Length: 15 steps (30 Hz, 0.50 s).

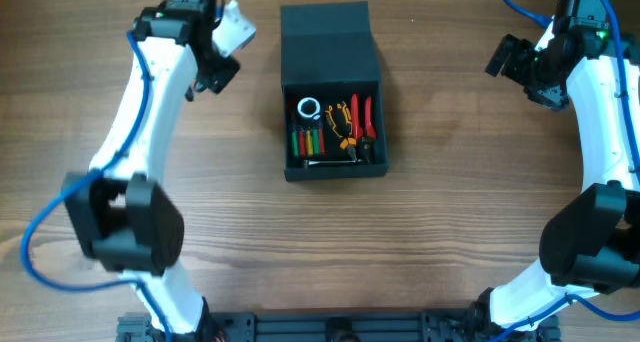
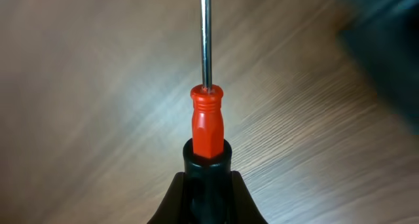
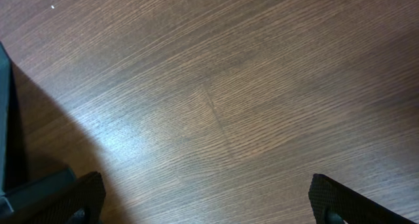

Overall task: Pack container
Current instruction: 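Lower the screwdriver into the box and release it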

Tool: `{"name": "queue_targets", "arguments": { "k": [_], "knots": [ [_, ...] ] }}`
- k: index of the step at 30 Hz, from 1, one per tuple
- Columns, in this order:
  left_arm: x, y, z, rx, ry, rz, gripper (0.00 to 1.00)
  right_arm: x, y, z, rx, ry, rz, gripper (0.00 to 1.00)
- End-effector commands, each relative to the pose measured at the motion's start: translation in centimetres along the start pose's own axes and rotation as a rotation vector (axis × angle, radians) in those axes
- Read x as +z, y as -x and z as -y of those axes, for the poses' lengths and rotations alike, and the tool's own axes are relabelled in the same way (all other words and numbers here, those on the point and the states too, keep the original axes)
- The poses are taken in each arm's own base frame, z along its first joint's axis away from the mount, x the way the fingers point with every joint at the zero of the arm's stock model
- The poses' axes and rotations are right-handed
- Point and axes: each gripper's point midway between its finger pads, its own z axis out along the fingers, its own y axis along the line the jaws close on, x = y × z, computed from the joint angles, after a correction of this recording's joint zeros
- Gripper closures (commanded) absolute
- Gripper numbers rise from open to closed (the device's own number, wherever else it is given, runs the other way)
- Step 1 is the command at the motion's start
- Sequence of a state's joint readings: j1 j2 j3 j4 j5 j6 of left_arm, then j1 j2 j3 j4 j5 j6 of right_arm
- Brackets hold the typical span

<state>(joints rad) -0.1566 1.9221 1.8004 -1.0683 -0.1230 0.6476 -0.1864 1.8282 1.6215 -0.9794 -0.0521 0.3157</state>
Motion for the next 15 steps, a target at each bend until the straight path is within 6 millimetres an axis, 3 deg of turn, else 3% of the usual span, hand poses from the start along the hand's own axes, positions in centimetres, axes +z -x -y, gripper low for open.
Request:
{"name": "queue_targets", "arguments": {
  "k": [1,2,5,8,11,15],
  "knots": [
    [-4.8,3.2,4.0,-0.035,-0.034,0.118,0.96,0.7,-0.5,0.1,0.001,-0.004,-0.020,0.00],
    [-5.3,3.6,5.7,-0.009,-0.079,0.131,0.96,0.7,-0.5,0.1,0.002,-0.003,-0.020,0.00],
    [-6.9,4.6,13.2,0.142,-0.300,0.165,0.96,0.7,-0.5,0.1,0.002,-0.004,-0.020,0.00],
    [-8.3,4.2,18.8,0.466,-0.407,0.188,0.96,0.7,-0.5,0.1,0.002,-0.003,-0.020,0.00],
    [-8.7,4.0,22.1,0.703,-0.432,0.207,0.96,0.7,-0.5,0.1,0.001,-0.004,-0.022,0.00],
    [-7.1,3.2,24.1,0.754,-0.477,0.151,0.96,0.7,-1.0,0.2,0.002,-0.011,-0.042,0.00]
  ]
}}
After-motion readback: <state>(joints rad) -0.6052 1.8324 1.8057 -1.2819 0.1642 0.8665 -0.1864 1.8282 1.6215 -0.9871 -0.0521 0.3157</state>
